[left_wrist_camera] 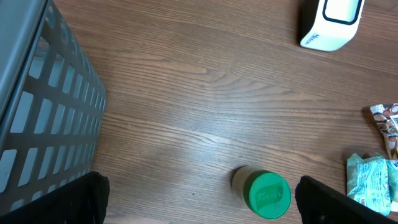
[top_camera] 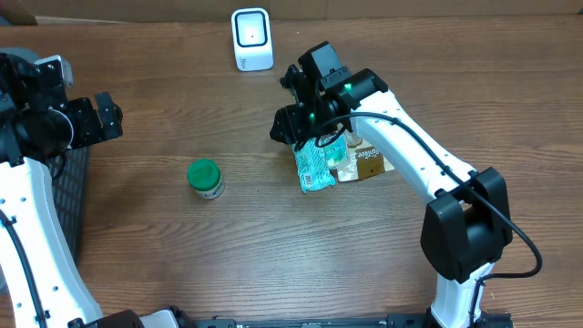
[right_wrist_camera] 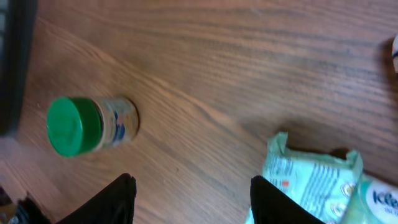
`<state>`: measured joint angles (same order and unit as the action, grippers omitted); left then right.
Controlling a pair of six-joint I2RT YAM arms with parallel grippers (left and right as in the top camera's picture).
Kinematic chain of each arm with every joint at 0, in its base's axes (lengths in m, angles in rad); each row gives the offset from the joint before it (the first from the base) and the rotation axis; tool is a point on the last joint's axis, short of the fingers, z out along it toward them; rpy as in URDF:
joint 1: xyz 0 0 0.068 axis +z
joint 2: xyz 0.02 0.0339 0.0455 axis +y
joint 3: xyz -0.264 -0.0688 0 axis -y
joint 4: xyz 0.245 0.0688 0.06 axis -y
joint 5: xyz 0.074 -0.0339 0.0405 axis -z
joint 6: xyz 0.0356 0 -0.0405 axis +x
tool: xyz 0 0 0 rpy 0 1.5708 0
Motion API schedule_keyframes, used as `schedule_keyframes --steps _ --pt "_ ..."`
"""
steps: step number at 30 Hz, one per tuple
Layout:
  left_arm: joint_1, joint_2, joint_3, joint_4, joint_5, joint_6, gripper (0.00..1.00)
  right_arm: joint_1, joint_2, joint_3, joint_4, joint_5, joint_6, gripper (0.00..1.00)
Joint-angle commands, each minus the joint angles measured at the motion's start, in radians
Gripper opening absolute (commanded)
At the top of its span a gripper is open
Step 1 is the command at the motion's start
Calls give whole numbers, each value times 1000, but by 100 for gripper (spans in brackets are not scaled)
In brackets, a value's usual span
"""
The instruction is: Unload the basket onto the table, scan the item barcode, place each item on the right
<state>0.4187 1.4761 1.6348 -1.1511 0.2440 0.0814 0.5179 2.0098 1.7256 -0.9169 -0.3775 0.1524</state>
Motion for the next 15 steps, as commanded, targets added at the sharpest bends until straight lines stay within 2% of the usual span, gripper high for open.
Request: schedule_keyframes --steps 1,9,15 --pt "-3 4 3 3 11 12 99 32 55 -5 47 -3 92 57" --pt "-3 4 3 3 11 12 100 151 111 -5 121 82 111 66" --pt "-3 4 3 3 11 12 99 173 111 -5 119 107 111 66"
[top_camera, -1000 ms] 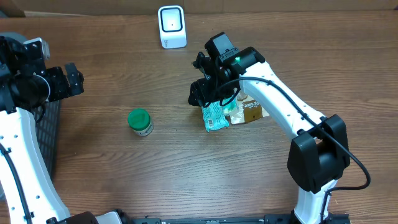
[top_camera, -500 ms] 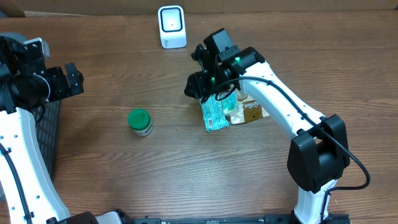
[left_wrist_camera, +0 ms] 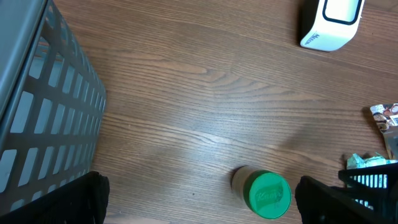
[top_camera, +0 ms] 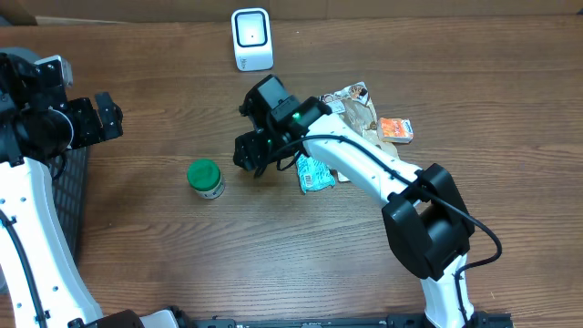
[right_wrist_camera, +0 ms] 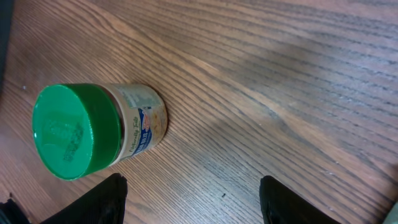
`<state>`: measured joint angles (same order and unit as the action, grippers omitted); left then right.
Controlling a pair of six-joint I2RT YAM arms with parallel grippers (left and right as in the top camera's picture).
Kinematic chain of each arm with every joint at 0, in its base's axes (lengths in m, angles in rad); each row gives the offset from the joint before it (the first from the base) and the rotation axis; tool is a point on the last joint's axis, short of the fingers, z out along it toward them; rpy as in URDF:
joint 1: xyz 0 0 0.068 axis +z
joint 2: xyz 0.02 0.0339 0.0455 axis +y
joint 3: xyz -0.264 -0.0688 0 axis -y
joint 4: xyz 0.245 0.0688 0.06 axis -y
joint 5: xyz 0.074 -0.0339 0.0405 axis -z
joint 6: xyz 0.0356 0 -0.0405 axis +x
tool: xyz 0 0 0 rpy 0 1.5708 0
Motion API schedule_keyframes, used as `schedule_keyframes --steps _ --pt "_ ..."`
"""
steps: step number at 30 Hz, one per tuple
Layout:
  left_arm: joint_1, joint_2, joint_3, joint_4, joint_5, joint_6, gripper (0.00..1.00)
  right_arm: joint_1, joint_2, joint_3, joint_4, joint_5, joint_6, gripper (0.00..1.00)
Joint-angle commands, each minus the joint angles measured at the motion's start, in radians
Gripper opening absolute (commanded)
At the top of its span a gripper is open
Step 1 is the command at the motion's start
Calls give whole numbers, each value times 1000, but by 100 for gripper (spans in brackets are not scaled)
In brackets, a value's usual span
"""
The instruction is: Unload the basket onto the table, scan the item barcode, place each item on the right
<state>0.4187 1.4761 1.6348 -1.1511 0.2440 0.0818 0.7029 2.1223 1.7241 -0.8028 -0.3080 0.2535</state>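
A jar with a green lid (top_camera: 206,178) stands upright on the wooden table (top_camera: 164,246), left of centre; it also shows as the jar (left_wrist_camera: 266,191) and jar (right_wrist_camera: 93,134) in the wrist views. The white barcode scanner (top_camera: 251,38) stands at the back edge, also seen as scanner (left_wrist_camera: 329,23). My right gripper (top_camera: 248,153) hangs open just right of the jar, nothing between its fingers (right_wrist_camera: 109,199). My left gripper (top_camera: 107,117) stays open at the far left, well away from the jar.
A grey slatted basket (left_wrist_camera: 37,112) stands at the left edge. Behind my right arm lie teal wipe packets (top_camera: 315,173), a snack wrapper (top_camera: 353,98) and a small orange box (top_camera: 395,129).
My right gripper has moved left from over the teal packets to just beside the green-lidded jar, still open. The wrapper and orange box now show uncovered. The left arm has not moved.
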Motion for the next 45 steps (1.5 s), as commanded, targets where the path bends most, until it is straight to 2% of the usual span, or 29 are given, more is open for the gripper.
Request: schedule_keyframes --steps 1,45 --pt "-3 4 3 2 11 12 100 -12 -1 -4 4 37 10 66" --pt "-3 5 3 3 11 12 100 -12 -1 -4 -14 39 4 66"
